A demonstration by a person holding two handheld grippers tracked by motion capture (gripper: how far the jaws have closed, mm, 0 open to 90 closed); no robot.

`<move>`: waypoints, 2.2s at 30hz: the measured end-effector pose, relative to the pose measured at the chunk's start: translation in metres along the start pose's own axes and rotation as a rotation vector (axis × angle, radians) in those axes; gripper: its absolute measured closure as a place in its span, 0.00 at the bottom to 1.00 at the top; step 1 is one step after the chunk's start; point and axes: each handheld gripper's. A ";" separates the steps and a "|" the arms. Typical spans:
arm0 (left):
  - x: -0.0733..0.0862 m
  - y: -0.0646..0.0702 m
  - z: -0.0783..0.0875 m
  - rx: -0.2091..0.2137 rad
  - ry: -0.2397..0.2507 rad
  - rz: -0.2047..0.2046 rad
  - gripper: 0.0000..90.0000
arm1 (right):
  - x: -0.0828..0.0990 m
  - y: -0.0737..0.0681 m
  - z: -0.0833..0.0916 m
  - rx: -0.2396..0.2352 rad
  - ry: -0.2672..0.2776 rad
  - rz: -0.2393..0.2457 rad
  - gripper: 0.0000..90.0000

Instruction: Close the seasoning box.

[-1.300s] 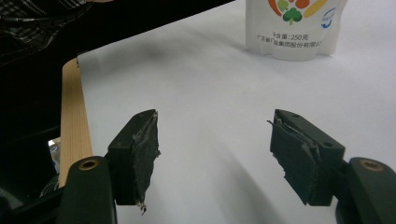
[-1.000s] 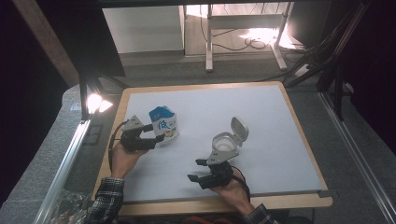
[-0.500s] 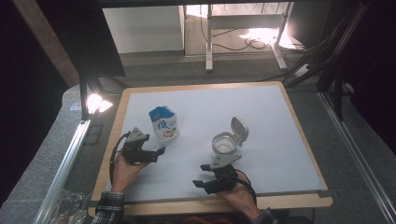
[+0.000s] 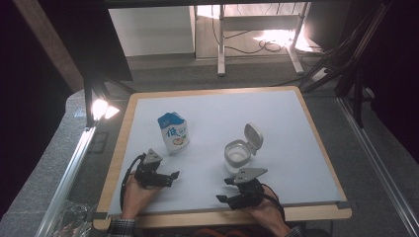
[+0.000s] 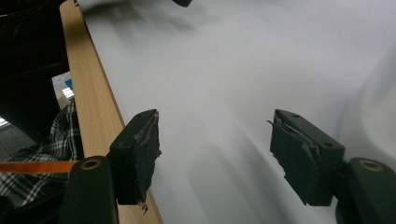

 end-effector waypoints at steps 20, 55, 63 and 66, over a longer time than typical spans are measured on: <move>0.009 0.005 -0.007 -0.023 -0.023 -0.007 0.08 | 0.018 0.025 0.062 0.149 -0.025 -0.059 0.58; 0.009 0.004 -0.007 -0.025 -0.018 -0.010 0.08 | -0.042 0.089 0.119 0.256 0.128 -0.128 0.99; 0.009 0.004 -0.007 -0.024 -0.020 -0.011 0.08 | -0.048 0.089 0.116 0.230 0.155 -0.117 0.99; 0.009 0.004 -0.007 -0.025 -0.020 -0.012 0.08 | -0.050 0.088 0.115 0.218 0.159 -0.115 0.99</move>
Point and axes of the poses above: each handheld gripper's, and its own axes: z roughly backward along the jaws, x roughly out of its underside, y roughly to its right, and after that the axes turned 11 degrees about -x, right-handed
